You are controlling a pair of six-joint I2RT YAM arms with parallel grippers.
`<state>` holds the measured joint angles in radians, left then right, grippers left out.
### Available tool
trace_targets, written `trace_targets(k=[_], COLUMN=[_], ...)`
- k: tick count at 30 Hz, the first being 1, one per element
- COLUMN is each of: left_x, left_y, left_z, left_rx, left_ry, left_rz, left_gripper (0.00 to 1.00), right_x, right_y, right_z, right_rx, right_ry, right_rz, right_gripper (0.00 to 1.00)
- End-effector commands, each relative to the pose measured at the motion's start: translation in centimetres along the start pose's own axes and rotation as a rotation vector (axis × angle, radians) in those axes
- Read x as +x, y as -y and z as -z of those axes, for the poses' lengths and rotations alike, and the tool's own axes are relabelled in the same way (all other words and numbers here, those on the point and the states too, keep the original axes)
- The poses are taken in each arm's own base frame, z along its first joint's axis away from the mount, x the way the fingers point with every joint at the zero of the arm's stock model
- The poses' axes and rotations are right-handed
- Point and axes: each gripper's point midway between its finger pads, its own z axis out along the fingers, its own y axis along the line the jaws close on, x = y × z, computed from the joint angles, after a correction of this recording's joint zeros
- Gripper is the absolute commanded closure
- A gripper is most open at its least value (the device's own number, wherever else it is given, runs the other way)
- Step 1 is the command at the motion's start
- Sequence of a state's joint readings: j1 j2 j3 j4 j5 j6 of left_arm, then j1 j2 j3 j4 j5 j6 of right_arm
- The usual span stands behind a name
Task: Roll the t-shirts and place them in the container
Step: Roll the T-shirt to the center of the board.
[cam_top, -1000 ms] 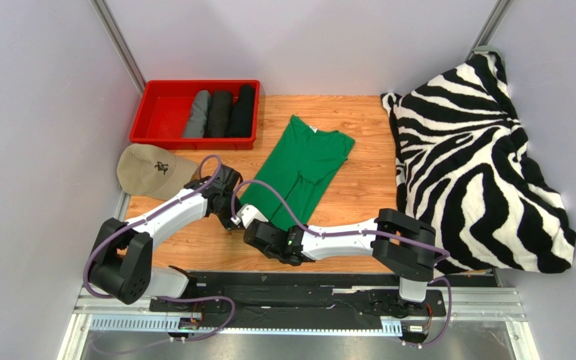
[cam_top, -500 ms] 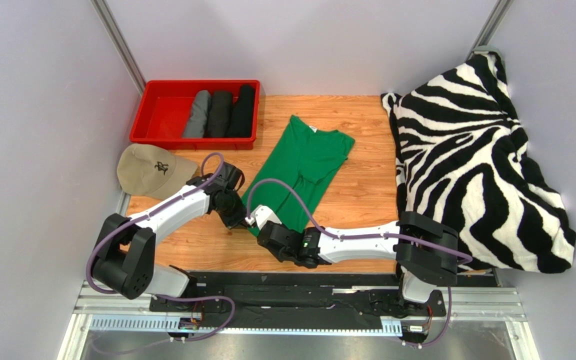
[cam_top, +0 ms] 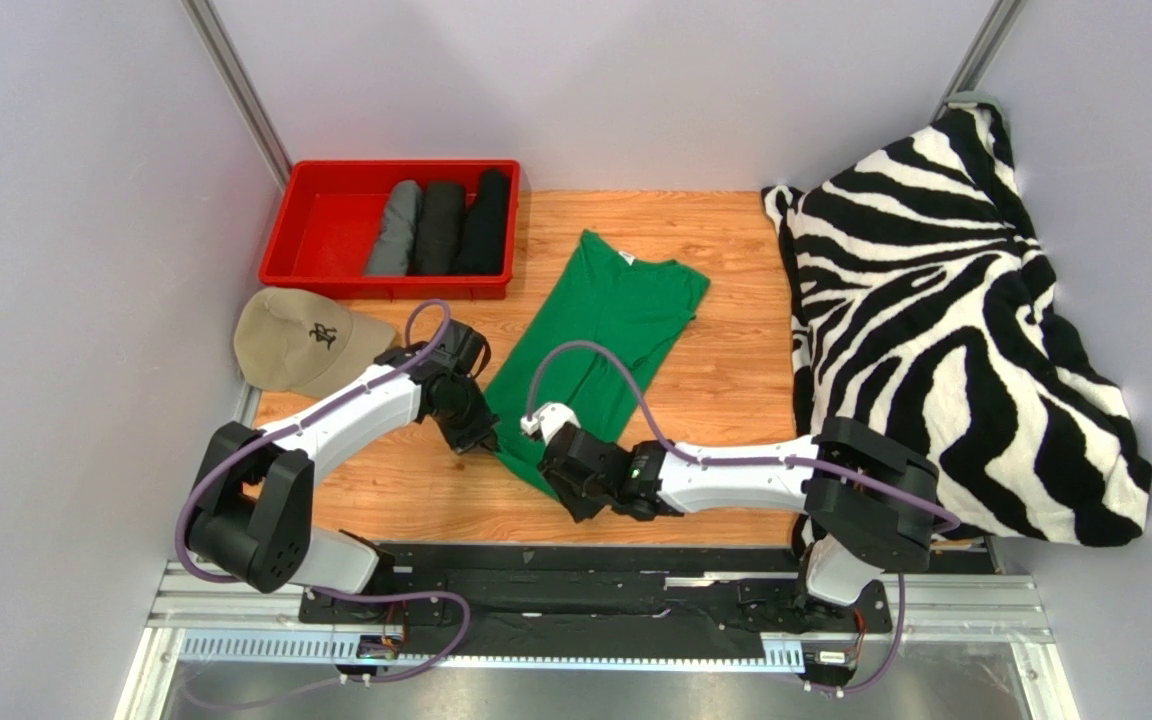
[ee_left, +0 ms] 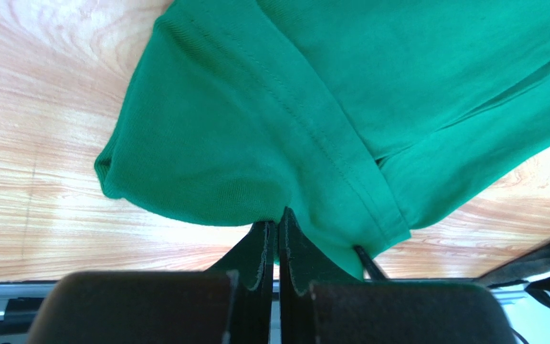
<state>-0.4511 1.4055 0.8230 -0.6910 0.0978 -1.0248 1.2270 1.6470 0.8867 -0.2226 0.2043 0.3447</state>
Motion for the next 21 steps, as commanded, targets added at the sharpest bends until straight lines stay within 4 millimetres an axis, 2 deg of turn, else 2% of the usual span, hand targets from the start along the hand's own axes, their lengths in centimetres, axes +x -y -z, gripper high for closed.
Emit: trace_targets(k=[1,6,11,14,21], left_x=[-1.8,-2.6,-3.3,-3.6,-4.3], left_y=[0.7,1.1,1.5,1.8,2.3], left_z=[0.8,0.9,0.7,0.6,0.6], left_rx=[-0.001,0.003,-0.002,0.003,0.017], left_ry=[0.066,0.093,0.109,0.117,0.140], left_rz=[-0.038,-0.070,-0.091,-0.099,-0.114], left_gripper=[0.97,0.93,0.88,0.80,0.78], right_x=[-1.0,-1.5,-1.5,-1.7,-1.0], right_y=[-0.2,-0.5,0.3,0.8,1.7], right_z=[0.9,1.2,1.4,1.4,0.4], right_rx=[-0.123,-0.280,-0.385,-0.426,-0.450], right_ry=[0.008,-0.036,-0.092,-0.111,-0.193], right_rz=[-0.117,-0.214,-0.325,-0.383,-0.494], right_gripper=[0.70,0.72,0.75,0.75,0.79])
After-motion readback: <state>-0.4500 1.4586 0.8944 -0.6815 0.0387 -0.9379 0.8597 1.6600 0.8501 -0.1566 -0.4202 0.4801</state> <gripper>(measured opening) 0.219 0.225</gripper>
